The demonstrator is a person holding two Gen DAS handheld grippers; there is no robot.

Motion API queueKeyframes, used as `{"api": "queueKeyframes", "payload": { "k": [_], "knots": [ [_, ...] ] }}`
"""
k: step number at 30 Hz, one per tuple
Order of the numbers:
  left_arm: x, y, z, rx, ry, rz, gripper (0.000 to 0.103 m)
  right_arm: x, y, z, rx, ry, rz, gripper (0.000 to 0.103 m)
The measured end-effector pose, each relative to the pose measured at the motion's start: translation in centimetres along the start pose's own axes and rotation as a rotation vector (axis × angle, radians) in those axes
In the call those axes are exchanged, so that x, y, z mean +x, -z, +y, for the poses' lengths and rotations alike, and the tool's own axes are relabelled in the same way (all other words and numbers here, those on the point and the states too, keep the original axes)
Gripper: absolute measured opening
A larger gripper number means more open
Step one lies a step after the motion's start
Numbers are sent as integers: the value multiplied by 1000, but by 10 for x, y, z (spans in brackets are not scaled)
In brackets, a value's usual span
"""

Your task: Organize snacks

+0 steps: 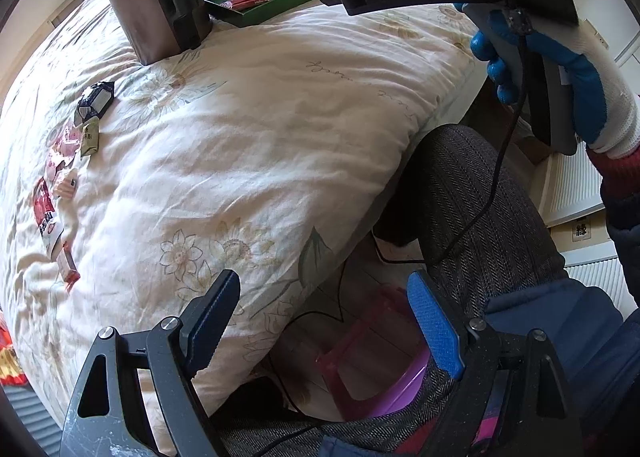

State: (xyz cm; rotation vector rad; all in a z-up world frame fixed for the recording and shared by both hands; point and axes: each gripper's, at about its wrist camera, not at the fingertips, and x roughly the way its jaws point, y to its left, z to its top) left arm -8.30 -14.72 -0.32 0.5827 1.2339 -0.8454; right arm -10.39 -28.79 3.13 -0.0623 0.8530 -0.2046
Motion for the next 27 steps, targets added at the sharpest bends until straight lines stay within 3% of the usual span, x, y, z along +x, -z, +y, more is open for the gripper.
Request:
{"api": "queueKeyframes", "payload": {
  "k": [18,27],
  "knots": [
    [-12,14,-18,38,51,-21,82,-20,1,12,-40,5,-18,103],
    [-9,12,-18,58,37,-19,82,-15,2,7,-33,5,-11,103]
  ]
}}
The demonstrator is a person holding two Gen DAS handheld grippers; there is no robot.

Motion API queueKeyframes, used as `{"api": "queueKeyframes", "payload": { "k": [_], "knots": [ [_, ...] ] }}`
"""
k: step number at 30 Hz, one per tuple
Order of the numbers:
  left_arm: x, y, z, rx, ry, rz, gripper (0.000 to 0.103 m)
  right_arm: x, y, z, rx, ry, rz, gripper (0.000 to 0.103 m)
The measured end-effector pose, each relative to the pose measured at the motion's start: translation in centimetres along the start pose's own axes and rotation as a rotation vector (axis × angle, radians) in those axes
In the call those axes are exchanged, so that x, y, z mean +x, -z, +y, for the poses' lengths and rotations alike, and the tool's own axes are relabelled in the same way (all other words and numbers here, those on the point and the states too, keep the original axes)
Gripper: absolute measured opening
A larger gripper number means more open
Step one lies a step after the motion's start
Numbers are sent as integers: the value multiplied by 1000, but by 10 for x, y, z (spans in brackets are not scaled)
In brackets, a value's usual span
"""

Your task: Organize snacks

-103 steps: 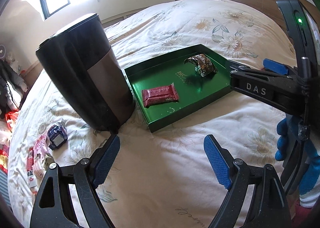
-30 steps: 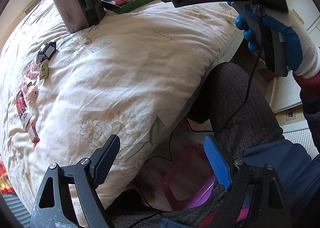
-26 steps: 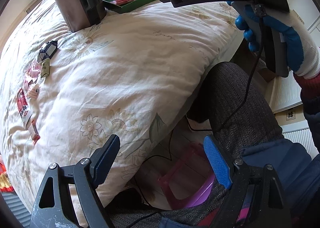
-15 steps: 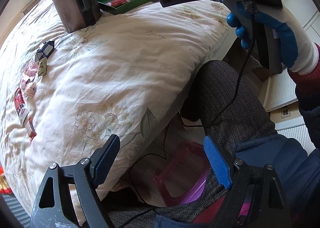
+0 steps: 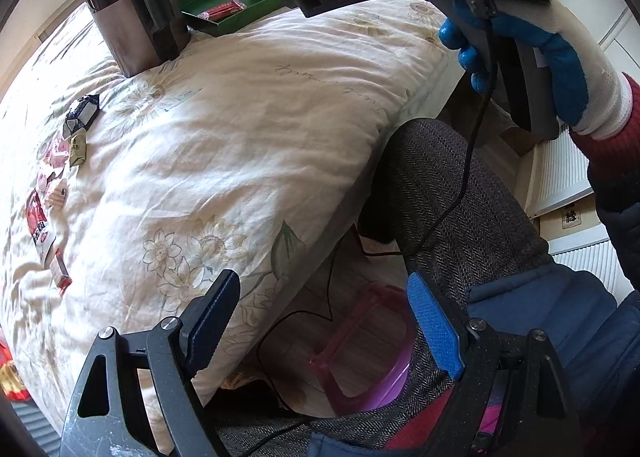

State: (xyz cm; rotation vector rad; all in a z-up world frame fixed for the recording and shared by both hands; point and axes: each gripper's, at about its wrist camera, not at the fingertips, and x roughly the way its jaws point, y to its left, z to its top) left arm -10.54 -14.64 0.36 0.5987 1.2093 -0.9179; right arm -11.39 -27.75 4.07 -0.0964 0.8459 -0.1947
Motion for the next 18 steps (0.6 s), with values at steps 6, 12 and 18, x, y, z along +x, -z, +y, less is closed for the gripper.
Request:
{"api": "queueKeyframes", "payload": {
  "k": [6,12,18],
  "knots": [
    [4,-1,-3,28,-16,3,82,3,1,0,1,-2,6,103],
    [8,-3,-5,41,-8,12,82,7,4,-3,7,0,12,103],
    [12,-4,-4,25,50,31,82,11,7,-4,12,-2,22,103]
  ]
}}
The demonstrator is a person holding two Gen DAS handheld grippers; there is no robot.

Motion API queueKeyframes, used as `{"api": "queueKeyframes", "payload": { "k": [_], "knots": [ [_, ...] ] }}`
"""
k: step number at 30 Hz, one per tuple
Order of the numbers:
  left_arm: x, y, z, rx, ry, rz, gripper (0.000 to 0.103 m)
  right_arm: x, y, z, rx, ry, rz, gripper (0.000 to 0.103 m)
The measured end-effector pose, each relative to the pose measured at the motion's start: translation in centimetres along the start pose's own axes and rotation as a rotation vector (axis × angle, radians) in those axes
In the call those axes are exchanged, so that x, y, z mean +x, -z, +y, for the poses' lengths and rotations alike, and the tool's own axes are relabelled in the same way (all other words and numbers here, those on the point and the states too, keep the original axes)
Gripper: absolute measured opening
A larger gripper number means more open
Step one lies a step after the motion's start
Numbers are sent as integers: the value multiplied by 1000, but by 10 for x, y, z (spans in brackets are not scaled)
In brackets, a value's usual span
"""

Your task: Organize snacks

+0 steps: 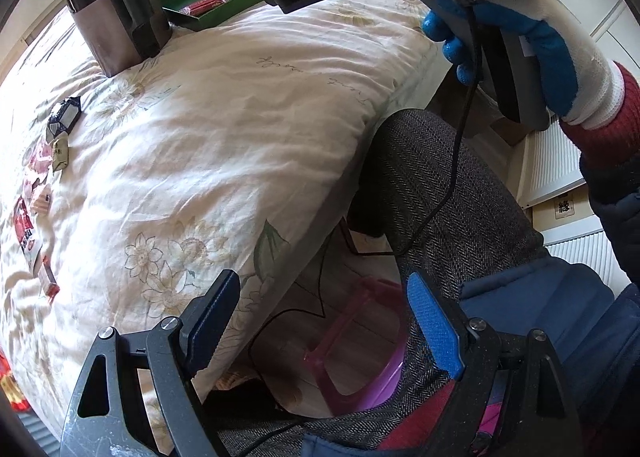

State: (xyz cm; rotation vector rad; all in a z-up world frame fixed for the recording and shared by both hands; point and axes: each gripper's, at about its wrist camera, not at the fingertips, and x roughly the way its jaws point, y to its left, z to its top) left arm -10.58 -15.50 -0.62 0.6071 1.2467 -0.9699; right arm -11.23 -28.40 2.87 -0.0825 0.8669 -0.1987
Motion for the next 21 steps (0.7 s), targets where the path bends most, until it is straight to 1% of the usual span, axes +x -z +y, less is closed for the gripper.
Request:
{"api": "queueKeyframes", "payload": {
  "k": [7,10,21],
  "knots": [
    [8,-1,-7,13,73,28,82,6,2,0,-2,2,18,103],
    [13,-3,-10,23,92,35,82,11,4,-2,1,4,29,103],
    [25,-10,-5,30,105,65,82,30,10,-7,15,3,71,103]
  ]
}}
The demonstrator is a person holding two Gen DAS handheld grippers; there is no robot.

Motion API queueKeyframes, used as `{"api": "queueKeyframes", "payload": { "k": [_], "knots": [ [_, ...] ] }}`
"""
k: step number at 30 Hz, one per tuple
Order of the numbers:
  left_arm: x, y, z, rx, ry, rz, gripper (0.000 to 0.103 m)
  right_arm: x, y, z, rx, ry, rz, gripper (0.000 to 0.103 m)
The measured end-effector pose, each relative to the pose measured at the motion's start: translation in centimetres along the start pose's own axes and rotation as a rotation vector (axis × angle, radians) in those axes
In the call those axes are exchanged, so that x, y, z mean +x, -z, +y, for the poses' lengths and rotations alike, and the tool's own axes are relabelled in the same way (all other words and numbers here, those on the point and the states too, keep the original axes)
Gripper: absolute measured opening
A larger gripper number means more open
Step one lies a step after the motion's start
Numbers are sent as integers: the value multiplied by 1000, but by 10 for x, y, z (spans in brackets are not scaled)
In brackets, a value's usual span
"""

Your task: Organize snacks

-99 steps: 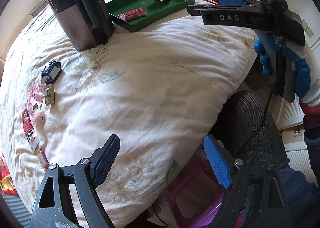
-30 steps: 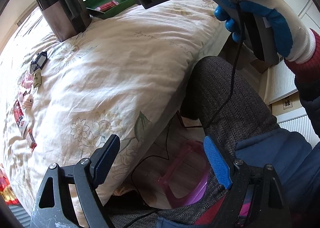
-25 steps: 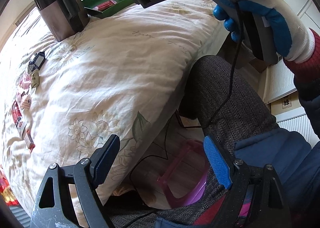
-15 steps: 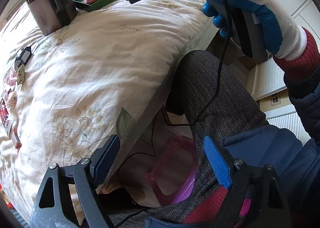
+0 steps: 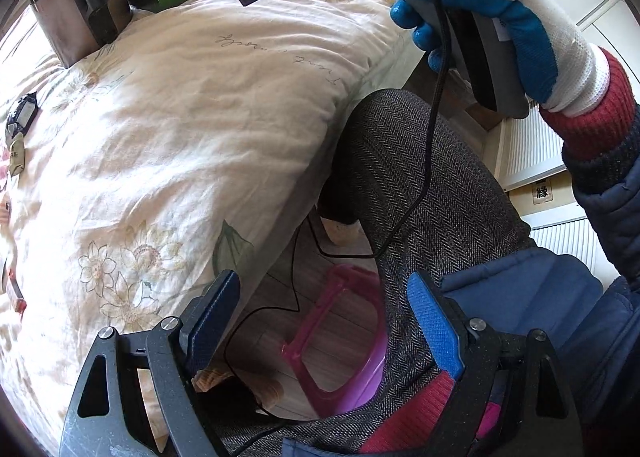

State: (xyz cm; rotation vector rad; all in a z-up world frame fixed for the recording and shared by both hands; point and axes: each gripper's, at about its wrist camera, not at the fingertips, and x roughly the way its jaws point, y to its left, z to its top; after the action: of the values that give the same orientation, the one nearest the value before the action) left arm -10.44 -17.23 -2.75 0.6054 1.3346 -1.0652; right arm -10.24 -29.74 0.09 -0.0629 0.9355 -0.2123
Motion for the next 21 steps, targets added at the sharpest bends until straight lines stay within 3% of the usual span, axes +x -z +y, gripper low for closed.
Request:
{"api": "queueKeyframes", "payload": {
  "k": [21],
  "knots": [
    [2,1,9,-25,-53,-9,82,6,2,1,-1,-4,11,103]
  ]
}}
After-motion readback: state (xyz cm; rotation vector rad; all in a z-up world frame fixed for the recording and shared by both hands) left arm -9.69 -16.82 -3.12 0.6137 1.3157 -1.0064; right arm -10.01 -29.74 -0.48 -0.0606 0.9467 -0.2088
